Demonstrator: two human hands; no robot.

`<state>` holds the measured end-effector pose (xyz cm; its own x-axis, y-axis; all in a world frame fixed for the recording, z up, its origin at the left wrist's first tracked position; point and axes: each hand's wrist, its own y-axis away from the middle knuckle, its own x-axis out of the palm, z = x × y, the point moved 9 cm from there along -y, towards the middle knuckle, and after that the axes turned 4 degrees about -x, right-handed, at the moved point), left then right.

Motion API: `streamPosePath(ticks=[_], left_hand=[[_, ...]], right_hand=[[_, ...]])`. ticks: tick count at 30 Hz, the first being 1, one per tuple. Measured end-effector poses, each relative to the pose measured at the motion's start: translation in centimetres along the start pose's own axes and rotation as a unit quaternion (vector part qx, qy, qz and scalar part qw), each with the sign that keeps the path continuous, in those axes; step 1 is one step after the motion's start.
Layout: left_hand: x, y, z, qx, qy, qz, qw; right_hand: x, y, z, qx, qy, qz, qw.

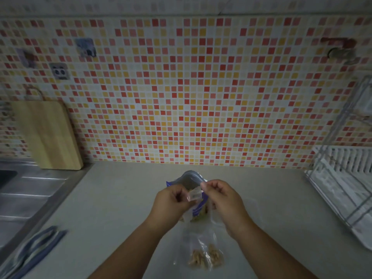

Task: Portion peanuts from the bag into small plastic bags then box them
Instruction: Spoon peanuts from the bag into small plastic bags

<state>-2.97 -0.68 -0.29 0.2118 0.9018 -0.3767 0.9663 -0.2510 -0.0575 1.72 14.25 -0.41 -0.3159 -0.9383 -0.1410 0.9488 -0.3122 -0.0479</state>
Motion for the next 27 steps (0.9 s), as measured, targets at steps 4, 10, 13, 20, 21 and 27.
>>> streamPosePath(ticks=[4,10,13,20,21,27], left_hand=[[-0.2,-0.2,-3.6,0.101,-0.133,-0.038,0.985],[-0.9,-1.6,-4.7,0.076,-0.127,-0.053,0.988],[-0.6,-1.9,-5.6,0.098,-0.148,-0.044,0.983],[1.7,-2.0,-5.7,0.111,-0.209,0.114,0.965],[1.8,-1.9,-6.0,0.131,-0.205,0.118,0.963],[0.6,-2.1,-5.3,0.1,-0.172,0.096,0.975]], right_hand=[[0.2,-0.5,1.2,0.018,0.031,0.019,0.999],[-0.6,-1.2,4.8,-0.048,0.143,0.026,0.988],[-0.2,-1.6,5.3,-0.053,0.202,0.052,0.977],[0.5,-2.5,5.3,-0.046,0.264,0.129,0.955],[0.7,-2.5,5.3,-0.048,0.262,0.141,0.953],[1.6,-2.7,5.2,-0.058,0.22,0.171,0.958]])
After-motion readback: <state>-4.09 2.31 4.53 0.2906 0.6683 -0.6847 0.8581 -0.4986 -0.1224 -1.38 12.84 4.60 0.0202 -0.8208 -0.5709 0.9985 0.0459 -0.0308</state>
